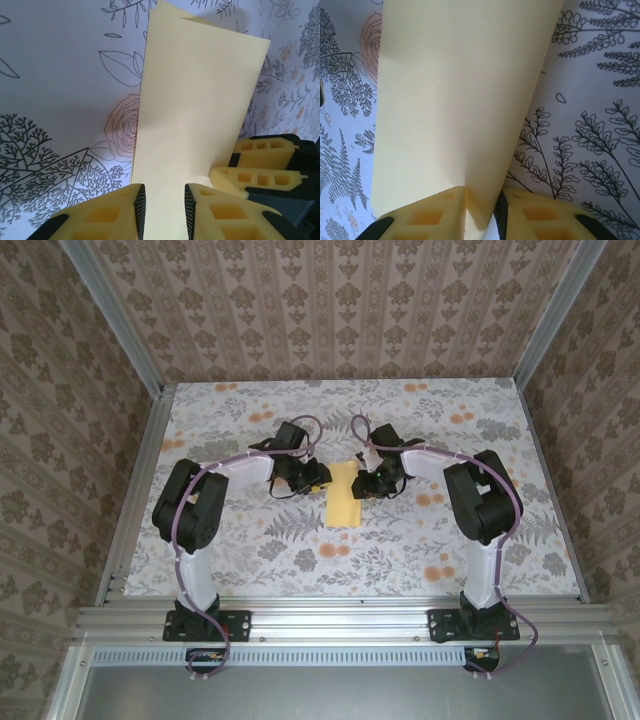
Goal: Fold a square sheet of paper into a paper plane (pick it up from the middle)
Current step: Hold the square sheet of paper at the center of the table.
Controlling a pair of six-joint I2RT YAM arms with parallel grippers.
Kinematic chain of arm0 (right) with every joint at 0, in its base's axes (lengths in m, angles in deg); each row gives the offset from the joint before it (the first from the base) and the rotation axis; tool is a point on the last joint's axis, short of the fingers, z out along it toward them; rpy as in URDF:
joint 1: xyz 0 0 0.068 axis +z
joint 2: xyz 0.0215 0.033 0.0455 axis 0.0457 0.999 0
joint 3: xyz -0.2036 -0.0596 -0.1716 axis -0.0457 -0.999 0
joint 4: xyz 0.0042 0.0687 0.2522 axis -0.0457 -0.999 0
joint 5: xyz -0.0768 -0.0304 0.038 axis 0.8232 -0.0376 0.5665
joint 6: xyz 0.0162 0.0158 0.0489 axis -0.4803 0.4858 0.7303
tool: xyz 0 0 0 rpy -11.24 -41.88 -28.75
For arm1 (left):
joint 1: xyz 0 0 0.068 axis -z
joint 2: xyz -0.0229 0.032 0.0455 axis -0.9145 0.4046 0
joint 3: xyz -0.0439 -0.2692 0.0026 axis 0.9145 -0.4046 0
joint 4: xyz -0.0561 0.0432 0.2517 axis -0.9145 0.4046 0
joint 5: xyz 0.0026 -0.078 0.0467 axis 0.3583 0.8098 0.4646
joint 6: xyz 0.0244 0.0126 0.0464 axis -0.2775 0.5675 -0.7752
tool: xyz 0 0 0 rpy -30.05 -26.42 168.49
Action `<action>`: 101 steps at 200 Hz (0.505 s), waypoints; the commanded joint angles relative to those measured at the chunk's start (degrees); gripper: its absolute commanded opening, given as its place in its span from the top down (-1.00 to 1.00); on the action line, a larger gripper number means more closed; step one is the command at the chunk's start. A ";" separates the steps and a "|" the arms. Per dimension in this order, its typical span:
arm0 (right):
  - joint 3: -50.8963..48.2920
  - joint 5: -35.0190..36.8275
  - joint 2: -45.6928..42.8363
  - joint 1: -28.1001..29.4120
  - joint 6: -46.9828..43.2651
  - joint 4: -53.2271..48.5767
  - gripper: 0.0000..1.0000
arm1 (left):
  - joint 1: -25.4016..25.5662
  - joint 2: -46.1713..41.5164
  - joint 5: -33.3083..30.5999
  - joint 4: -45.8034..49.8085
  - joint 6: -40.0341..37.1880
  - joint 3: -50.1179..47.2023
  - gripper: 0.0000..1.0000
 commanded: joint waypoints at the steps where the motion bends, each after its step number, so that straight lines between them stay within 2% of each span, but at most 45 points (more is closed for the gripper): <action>1: 0.68 7.00 3.90 -0.66 0.47 -3.22 0.49 | 0.42 0.75 0.26 -0.31 0.69 1.25 0.40; 101: 1.93 7.48 4.51 -0.64 2.37 -5.19 0.49 | 0.84 -0.33 -2.36 -1.45 2.64 -0.16 0.42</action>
